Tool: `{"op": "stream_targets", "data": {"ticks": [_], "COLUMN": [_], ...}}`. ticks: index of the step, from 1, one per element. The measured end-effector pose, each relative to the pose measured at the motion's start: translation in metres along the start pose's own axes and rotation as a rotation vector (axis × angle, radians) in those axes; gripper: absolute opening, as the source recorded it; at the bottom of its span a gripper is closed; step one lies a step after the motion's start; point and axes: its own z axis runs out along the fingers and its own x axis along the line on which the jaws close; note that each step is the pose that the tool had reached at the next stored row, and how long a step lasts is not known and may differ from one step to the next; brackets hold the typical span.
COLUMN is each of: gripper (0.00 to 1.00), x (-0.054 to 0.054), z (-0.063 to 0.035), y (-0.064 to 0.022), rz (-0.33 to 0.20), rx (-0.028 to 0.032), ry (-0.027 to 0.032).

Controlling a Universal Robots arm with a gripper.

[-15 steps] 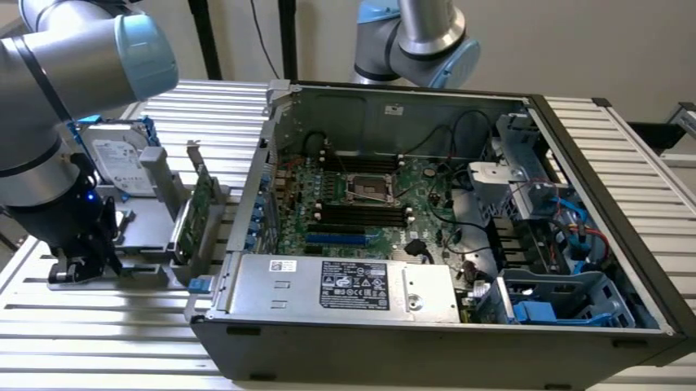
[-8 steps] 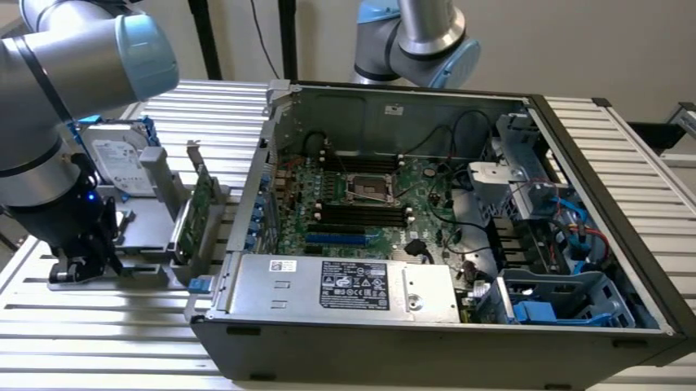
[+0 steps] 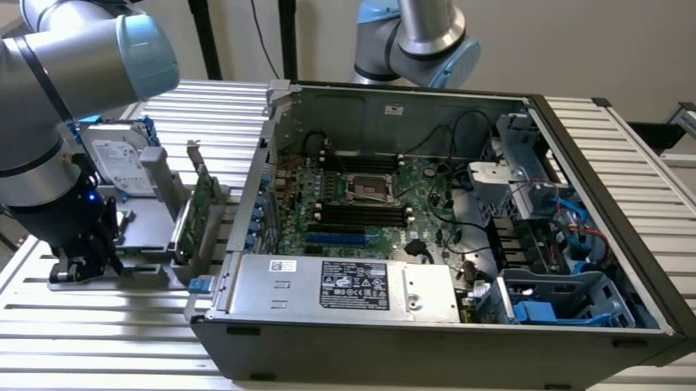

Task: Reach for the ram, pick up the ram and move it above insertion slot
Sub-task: 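Pick up the ram and move it above insertion slot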

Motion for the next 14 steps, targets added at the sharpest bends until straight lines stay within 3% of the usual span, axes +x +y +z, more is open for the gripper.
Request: {"op": "stream_targets", "data": {"ticks": [6, 14], "gripper": [0.14, 0.14], "x": [0.0, 0.0], "z": [-0.0016, -0.0131], "y": [-0.0001, 0.0], "rz": [0.003, 0.003], "rx": [-0.0003, -0.0011], "ry": [0.0, -0.0001]}}
